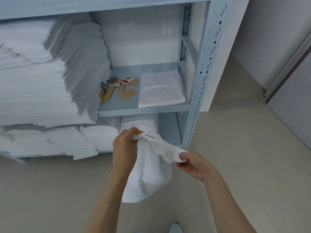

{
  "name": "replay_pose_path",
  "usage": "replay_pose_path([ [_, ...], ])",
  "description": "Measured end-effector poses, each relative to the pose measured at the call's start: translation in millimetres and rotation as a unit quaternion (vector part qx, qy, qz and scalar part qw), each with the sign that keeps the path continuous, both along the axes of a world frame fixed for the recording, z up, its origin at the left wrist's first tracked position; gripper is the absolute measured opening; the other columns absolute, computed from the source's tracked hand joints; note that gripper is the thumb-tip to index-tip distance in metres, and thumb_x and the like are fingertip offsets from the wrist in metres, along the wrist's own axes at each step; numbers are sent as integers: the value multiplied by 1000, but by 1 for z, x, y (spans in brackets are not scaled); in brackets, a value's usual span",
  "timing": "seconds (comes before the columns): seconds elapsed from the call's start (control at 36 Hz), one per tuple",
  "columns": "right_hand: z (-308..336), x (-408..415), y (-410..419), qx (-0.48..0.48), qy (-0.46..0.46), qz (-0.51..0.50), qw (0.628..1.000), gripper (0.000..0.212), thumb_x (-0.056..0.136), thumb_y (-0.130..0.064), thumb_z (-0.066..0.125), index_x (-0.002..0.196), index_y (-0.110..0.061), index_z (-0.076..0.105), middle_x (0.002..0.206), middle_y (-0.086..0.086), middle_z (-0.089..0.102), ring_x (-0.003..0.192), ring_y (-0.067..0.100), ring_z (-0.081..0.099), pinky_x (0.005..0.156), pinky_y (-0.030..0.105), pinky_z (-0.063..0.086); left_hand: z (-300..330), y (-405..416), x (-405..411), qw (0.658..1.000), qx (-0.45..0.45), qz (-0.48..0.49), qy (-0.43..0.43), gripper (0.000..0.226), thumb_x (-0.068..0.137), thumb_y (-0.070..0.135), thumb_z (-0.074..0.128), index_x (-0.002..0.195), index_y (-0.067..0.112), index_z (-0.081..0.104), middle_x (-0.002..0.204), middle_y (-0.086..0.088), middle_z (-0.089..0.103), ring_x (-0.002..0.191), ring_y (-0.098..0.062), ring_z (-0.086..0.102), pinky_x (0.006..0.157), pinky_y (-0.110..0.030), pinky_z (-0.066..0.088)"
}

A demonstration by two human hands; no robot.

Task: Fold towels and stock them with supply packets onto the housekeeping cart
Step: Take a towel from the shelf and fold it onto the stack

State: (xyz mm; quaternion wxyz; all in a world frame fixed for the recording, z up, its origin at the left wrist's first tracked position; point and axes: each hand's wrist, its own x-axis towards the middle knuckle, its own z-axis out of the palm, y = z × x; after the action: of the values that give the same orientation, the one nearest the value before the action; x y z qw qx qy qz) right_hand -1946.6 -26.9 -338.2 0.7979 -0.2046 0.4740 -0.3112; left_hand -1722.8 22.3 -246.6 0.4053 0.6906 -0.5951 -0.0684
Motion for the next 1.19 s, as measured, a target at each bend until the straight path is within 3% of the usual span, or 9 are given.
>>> replay_pose_path([
  [0.08,0,10,-2,-44,165,10,985,19,87,3,53,88,-1,71,71,7,61,55,13,51,50,23,47,0,1,3,1000,8,5,0,27,78,-18,63,85,6,72,71,-2,62,62,-12,50,59,-10,36],
  [0.22,26,28,-26,-211,414,111,879,19,84,1,53,69,2,65,63,12,55,56,21,49,55,30,41,5,4,22,1000,26,3,-12,22,80,-15,65,85,6,72,72,-6,65,63,-19,52,58,-12,34],
  [0.47,144,29,-58,-407,552,4,728,17,78,-5,56,71,-8,71,63,12,60,64,33,57,55,30,45,39,6,74,998,-25,27,-55,15,79,-4,75,81,11,72,62,17,55,59,-1,50,55,-11,34],
  [0.58,151,26,-61,-398,531,-21,748,28,73,2,48,74,-8,75,60,7,56,60,29,52,55,26,39,38,3,71,999,-15,28,-19,10,81,-1,76,82,8,74,61,12,58,60,1,53,53,-12,34],
  [0.78,145,-10,-49,-341,305,-125,880,32,65,-7,58,75,-28,81,65,-8,70,57,4,56,52,17,41,50,-8,50,999,-28,-24,18,13,83,9,78,93,17,80,81,5,76,72,-15,68,67,-39,54],
  [0.89,132,-44,-36,-330,124,-172,920,25,89,-14,65,110,-22,75,87,2,57,74,12,49,66,25,39,65,-20,36,997,-30,-57,42,16,83,8,78,96,17,80,87,5,77,78,-10,70,73,-40,56],
  [0.97,131,-40,-27,-436,313,-122,835,49,84,-27,77,128,-37,59,126,-4,52,114,9,52,101,27,42,72,-30,25,997,-17,-78,22,15,82,9,79,96,16,80,88,2,78,77,-12,70,73,-37,56],
  [1.11,145,40,-17,-589,538,64,600,88,65,-47,86,142,-32,48,141,-11,49,141,13,30,118,40,12,78,-38,12,993,-8,-107,-46,14,84,12,78,96,20,81,89,2,78,77,-15,70,69,-30,54],
  [1.19,146,81,-14,-607,526,119,584,58,79,-43,77,132,-28,58,125,-7,63,125,19,50,109,40,27,78,-36,18,990,1,-119,-74,14,86,11,75,97,18,81,88,-2,78,77,-20,71,69,-42,56],
])
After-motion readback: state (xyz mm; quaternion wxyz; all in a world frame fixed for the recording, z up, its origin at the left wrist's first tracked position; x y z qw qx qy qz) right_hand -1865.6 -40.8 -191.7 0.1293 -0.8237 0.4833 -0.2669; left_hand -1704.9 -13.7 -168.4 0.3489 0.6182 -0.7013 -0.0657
